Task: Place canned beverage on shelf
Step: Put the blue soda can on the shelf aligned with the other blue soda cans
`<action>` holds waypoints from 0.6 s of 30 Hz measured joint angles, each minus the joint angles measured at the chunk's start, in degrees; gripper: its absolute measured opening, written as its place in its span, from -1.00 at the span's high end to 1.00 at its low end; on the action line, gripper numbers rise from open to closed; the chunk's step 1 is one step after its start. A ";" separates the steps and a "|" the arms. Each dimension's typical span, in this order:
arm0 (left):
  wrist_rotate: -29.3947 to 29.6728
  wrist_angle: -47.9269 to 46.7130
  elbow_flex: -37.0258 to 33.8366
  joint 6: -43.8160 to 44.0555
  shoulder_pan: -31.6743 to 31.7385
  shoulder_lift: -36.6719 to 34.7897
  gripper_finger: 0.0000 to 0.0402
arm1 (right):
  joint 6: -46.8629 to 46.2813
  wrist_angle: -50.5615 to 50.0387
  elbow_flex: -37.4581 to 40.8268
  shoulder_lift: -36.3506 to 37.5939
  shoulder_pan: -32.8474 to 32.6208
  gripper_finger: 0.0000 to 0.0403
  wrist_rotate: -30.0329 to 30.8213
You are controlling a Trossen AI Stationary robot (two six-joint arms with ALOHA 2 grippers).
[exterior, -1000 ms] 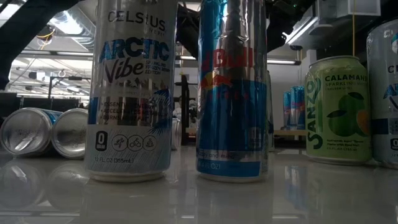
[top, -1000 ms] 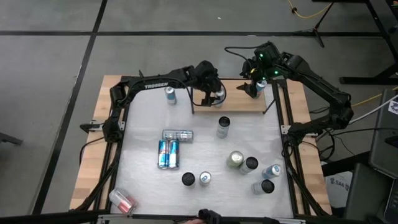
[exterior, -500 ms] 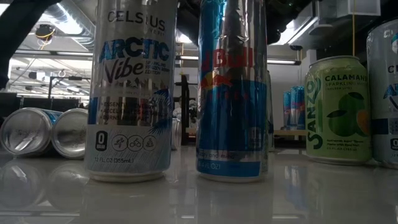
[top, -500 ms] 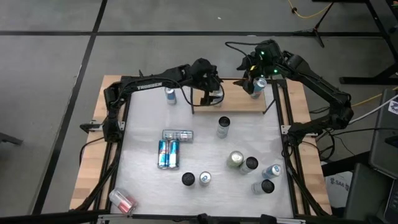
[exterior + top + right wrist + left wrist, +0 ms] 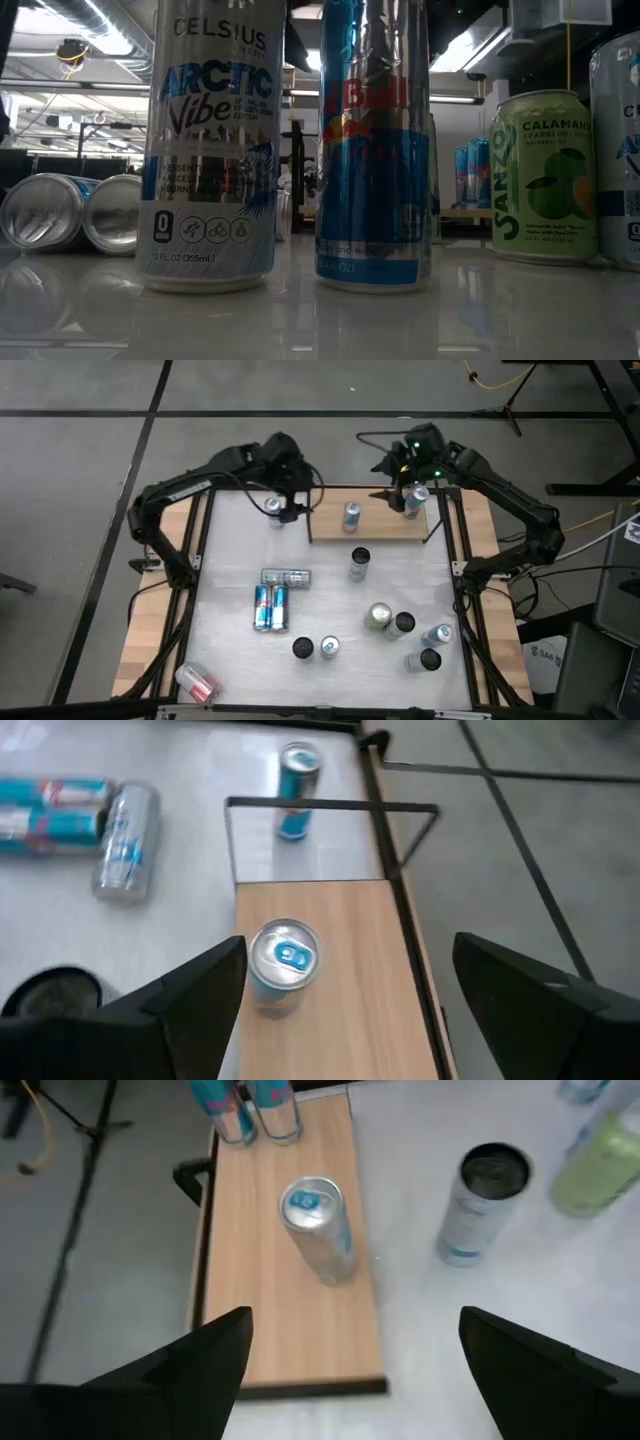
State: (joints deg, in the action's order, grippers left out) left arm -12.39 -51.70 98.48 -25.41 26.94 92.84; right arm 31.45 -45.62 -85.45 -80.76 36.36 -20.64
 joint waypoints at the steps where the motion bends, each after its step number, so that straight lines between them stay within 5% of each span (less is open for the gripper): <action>1: -0.95 0.38 -1.57 0.83 0.30 -1.41 -0.72 | 1.51 0.13 0.00 -0.55 -0.83 -0.71 -0.05; 12: -1.62 22.15 -28.36 10.28 -0.10 -15.67 -0.72 | 14.77 1.12 0.00 -7.95 -7.19 -0.71 3.28; 18: -1.63 30.34 -36.36 14.48 -1.72 -18.10 -0.72 | 15.56 1.64 0.00 -11.95 -6.59 -0.71 3.63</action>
State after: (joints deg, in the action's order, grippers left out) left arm -14.02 -21.36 62.12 -10.93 25.21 74.75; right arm 47.01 -43.99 -85.45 -92.71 29.78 -17.01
